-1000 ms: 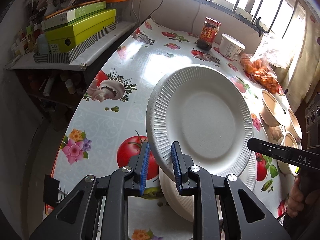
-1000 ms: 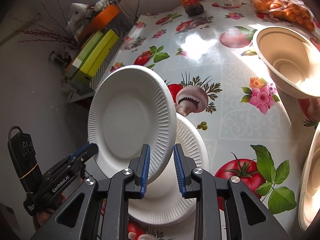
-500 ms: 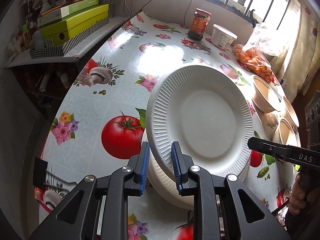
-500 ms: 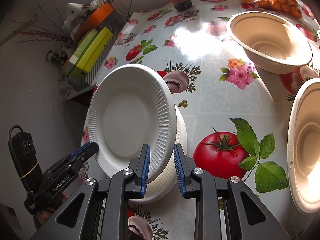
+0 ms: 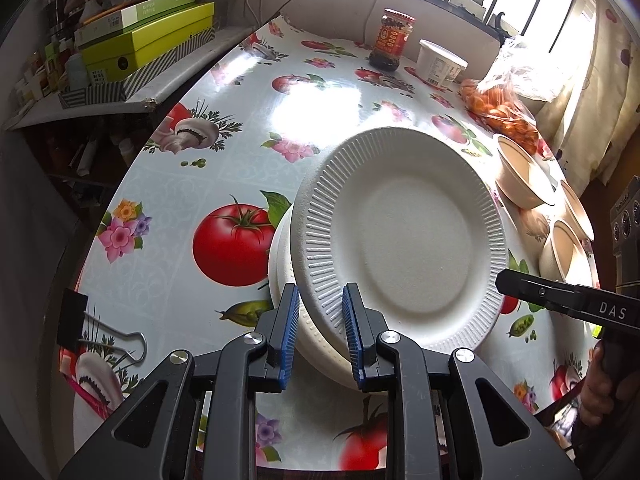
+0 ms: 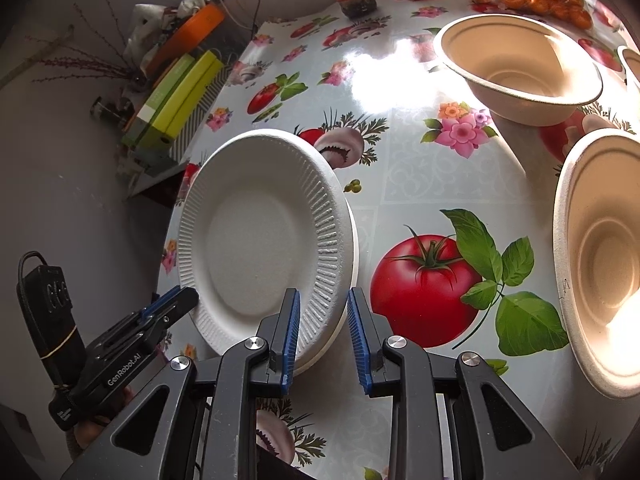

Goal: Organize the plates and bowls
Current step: 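Set the left gripper's plate onto the right's plate while both grippers open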

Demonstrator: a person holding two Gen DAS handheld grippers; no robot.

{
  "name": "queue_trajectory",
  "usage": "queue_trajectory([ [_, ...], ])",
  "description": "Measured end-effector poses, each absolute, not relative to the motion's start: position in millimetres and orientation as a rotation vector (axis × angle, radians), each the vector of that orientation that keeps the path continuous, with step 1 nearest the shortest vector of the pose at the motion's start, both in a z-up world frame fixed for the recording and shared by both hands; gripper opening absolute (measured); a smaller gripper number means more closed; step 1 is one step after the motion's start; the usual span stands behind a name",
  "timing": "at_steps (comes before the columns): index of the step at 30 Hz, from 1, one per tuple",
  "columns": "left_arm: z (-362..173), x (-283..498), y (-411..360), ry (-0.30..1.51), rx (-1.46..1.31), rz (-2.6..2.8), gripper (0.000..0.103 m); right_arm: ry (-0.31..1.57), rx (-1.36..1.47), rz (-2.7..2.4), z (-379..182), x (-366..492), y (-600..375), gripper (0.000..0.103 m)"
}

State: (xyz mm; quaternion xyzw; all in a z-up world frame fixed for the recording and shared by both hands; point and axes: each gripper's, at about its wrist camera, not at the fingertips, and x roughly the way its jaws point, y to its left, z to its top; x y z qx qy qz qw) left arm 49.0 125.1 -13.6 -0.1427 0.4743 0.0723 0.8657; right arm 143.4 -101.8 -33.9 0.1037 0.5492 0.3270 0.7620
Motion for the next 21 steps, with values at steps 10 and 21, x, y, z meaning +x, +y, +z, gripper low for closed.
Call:
queue_trajectory([
  [10, -17.4, 44.2, 123.9, 1.013, -0.307, 0.159, 0.023, 1.209, 0.221, 0.707, -39.6, 141.9, -99.8, 0.025],
  [21, -19.6, 43.9, 125.6, 1.022, -0.311, 0.173, 0.023, 1.211, 0.214, 0.706, -42.3, 140.8, -95.7, 0.025],
])
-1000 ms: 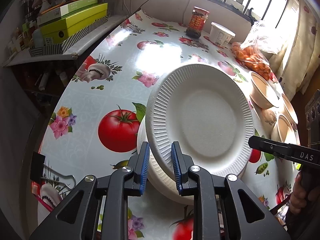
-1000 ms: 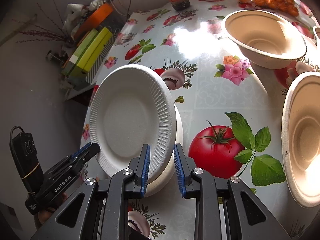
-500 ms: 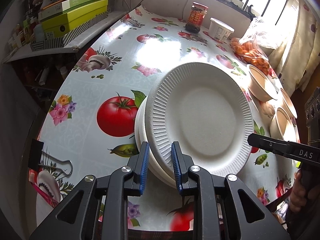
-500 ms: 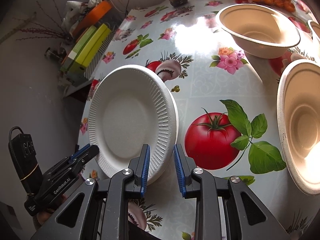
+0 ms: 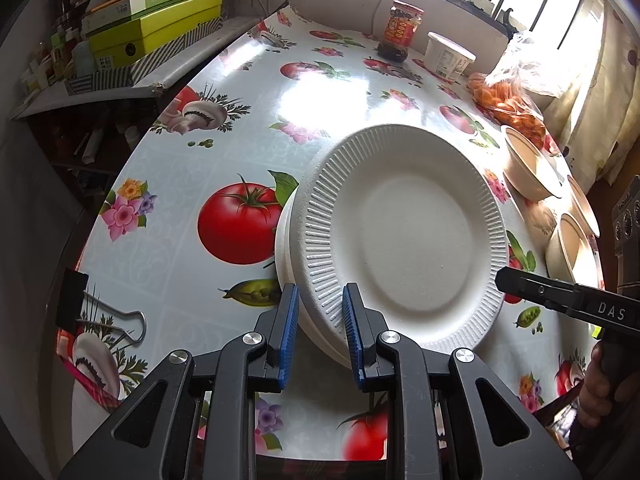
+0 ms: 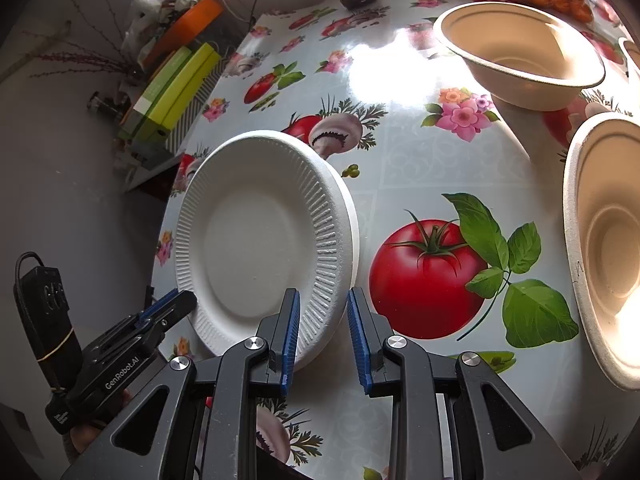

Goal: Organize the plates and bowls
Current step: 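Set the left gripper's plate onto the right's plate while both grippers open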

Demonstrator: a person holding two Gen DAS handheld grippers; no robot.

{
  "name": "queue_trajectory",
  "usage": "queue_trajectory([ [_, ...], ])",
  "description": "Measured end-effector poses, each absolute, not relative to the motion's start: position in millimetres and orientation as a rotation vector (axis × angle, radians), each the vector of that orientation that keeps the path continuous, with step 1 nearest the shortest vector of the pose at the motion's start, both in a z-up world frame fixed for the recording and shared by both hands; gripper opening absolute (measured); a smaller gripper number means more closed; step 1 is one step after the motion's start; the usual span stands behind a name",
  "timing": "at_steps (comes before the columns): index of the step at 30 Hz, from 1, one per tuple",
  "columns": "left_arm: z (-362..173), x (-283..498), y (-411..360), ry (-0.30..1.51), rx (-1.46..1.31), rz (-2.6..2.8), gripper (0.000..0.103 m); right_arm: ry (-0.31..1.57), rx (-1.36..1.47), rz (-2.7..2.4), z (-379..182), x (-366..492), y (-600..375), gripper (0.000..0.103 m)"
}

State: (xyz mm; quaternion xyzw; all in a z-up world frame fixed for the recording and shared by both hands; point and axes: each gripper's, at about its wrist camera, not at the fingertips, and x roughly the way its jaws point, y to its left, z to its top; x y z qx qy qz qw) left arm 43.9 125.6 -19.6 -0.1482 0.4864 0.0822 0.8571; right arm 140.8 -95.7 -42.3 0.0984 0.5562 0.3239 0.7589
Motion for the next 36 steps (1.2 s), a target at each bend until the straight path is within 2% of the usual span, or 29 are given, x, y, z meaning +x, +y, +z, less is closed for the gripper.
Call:
queue_trajectory([
  [11, -20, 45, 125, 1.025, -0.301, 0.176, 0.024, 1.214, 0.21, 0.702, -45, 142, -97, 0.025],
  [16, -20, 44, 123, 1.019, -0.303, 0.171, 0.024, 1.216, 0.217, 0.711, -46, 143, -95, 0.034],
  [25, -16, 44, 123, 1.008, -0.291, 0.172, 0.032, 1.203, 0.218, 0.722, -43, 141, -90, 0.039],
  [27, -16, 44, 123, 1.005, -0.292, 0.171, 0.038, 1.198, 0.215, 0.722, -42, 141, -89, 0.039],
  [36, -13, 43, 123, 0.995, -0.287, 0.18, 0.04, 1.191, 0.199, 0.717, -42, 139, -85, 0.045],
])
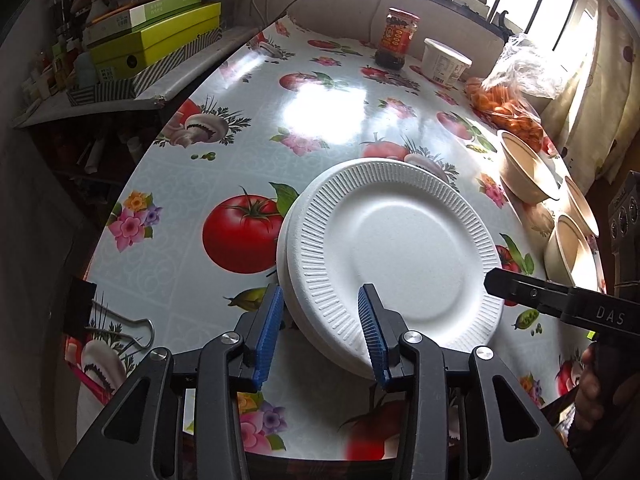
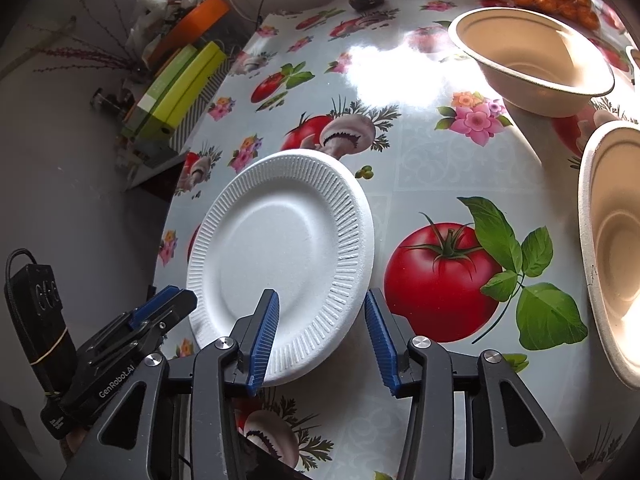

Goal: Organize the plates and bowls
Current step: 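Set the left gripper's plate onto the right's plate while both grippers open, then move both grippers away from the plate stack toward the beige paper bowls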

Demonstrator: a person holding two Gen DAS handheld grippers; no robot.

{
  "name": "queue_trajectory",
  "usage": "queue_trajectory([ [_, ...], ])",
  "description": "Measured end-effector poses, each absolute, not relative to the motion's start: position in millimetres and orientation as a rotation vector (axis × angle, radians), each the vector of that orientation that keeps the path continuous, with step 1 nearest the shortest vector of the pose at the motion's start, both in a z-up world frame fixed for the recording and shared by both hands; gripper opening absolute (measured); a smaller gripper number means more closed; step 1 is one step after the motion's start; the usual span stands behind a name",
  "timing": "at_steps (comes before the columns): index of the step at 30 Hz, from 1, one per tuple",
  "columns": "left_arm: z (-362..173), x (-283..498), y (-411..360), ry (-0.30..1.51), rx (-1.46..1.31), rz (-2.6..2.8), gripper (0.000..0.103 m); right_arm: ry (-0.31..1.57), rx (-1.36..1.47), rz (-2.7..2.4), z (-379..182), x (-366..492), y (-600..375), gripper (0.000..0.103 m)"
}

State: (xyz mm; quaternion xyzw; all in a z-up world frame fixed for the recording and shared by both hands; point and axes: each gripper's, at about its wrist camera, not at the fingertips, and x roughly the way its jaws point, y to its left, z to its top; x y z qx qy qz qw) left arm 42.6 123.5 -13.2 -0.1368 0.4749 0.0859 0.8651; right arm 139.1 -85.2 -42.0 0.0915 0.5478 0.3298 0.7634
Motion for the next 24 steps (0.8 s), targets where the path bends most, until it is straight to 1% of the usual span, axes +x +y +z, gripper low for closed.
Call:
queue_trajectory([
  [13, -9, 40, 125, 0.978, -0.293, 0.179, 0.04, 1.19, 0.168, 0.702, -43, 141, -76, 0.047],
  [24, 3, 38, 114, 0.951, -0.274, 0.169, 0.04, 1.133, 0.189, 0.67, -31, 139, -95, 0.048],
])
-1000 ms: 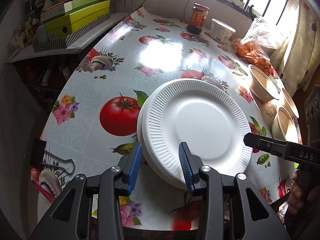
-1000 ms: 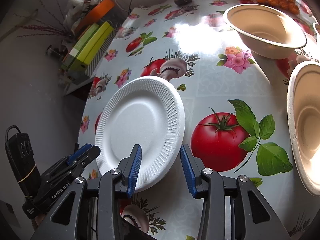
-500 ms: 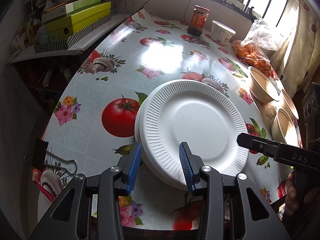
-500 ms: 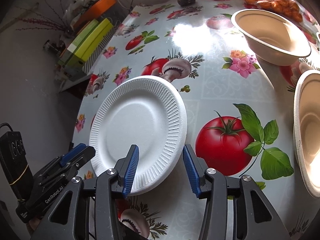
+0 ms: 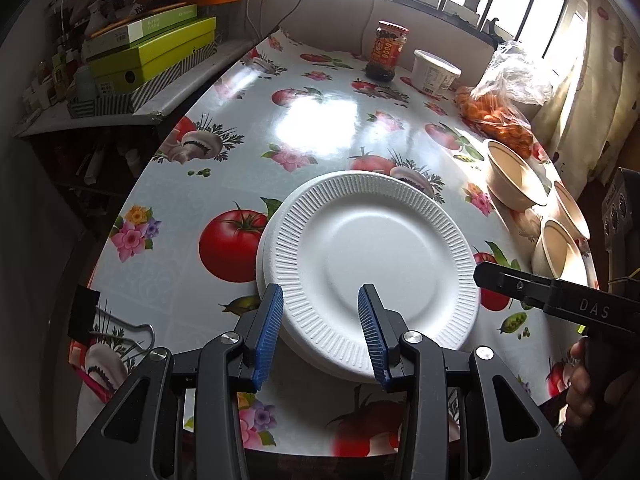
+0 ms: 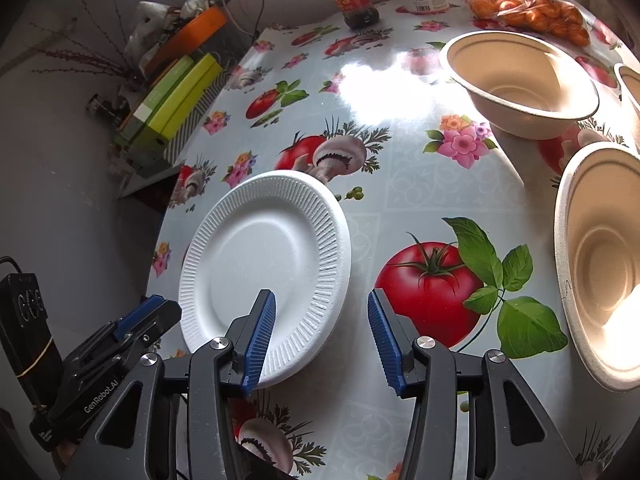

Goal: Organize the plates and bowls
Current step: 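Move both grippers away from the plate stack toward the beige paper bowls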

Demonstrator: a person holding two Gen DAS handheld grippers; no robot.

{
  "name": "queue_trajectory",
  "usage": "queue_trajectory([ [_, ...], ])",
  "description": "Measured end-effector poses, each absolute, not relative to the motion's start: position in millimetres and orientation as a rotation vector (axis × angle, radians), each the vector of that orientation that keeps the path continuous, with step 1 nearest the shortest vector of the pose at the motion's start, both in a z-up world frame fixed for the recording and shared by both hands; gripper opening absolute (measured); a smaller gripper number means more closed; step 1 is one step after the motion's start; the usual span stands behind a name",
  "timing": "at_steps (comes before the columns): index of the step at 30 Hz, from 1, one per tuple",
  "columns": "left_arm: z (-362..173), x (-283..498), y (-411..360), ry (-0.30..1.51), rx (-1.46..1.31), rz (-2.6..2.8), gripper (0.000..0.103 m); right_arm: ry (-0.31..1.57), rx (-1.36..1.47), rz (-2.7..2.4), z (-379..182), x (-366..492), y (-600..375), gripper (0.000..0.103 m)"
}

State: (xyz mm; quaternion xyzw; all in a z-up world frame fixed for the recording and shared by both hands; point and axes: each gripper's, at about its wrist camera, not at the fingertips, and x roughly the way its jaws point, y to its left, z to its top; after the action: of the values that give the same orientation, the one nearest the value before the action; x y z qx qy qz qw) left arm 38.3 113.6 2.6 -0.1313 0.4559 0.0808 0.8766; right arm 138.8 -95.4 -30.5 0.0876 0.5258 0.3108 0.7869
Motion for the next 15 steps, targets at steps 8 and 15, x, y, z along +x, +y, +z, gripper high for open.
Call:
queue_trajectory([
  [8, 16, 46, 88, 0.917, -0.229, 0.138, 0.04, 1.087, 0.219, 0.624, -21, 139, -121, 0.048],
  [15, 20, 60, 58, 0.915, -0.197, 0.087, 0.04, 1.034, 0.208, 0.596, -9, 138, -140, 0.048],
])
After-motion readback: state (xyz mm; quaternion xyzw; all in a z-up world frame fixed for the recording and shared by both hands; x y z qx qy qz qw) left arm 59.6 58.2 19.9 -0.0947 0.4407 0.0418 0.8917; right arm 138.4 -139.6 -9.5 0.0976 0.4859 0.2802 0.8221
